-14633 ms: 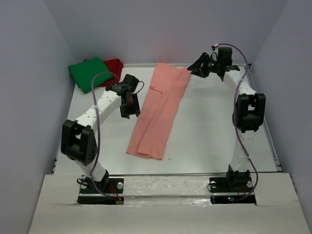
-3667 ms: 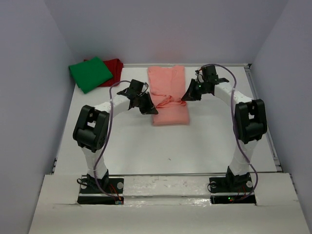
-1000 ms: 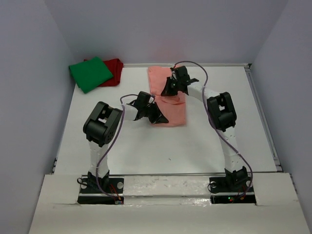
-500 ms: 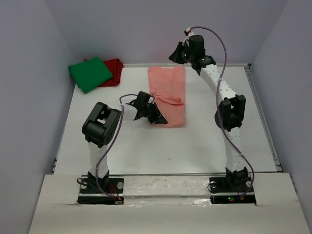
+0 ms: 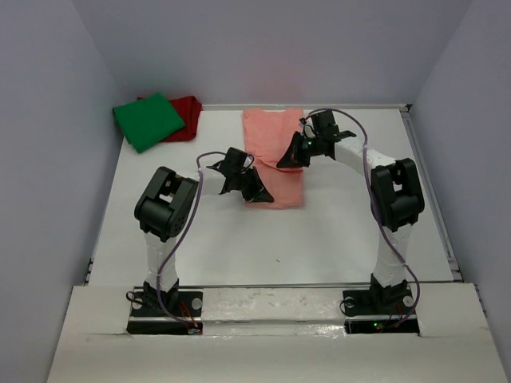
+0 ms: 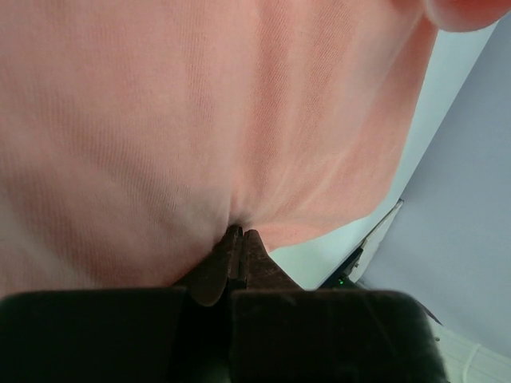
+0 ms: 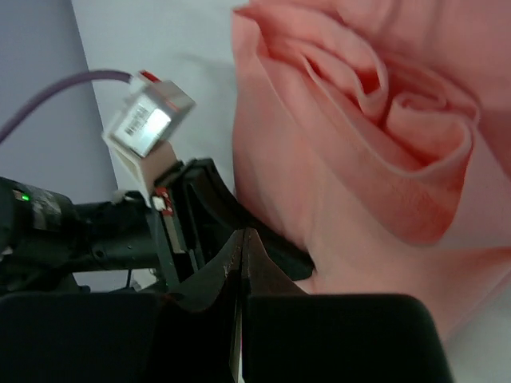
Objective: Fold and stack the t-shirts
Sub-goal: Fold the folded rectangular tshirt in 1/3 of the way
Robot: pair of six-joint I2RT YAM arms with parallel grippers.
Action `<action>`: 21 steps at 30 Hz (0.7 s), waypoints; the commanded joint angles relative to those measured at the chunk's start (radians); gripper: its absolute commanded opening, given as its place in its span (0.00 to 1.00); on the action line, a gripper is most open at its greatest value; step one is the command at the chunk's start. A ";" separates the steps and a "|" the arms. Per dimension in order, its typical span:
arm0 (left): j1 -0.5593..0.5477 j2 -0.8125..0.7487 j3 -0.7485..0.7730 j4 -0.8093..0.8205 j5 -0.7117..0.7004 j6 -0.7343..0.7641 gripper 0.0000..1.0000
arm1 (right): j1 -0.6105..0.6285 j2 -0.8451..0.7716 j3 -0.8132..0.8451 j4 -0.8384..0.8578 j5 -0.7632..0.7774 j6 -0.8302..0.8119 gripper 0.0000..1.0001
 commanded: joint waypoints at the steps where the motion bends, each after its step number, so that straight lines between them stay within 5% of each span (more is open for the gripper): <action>1: 0.005 0.004 0.035 -0.052 0.000 0.033 0.00 | -0.003 -0.133 -0.081 0.068 -0.103 0.086 0.00; 21: 0.006 0.035 0.061 -0.066 0.011 0.038 0.00 | 0.016 -0.153 -0.368 0.097 0.132 -0.147 0.00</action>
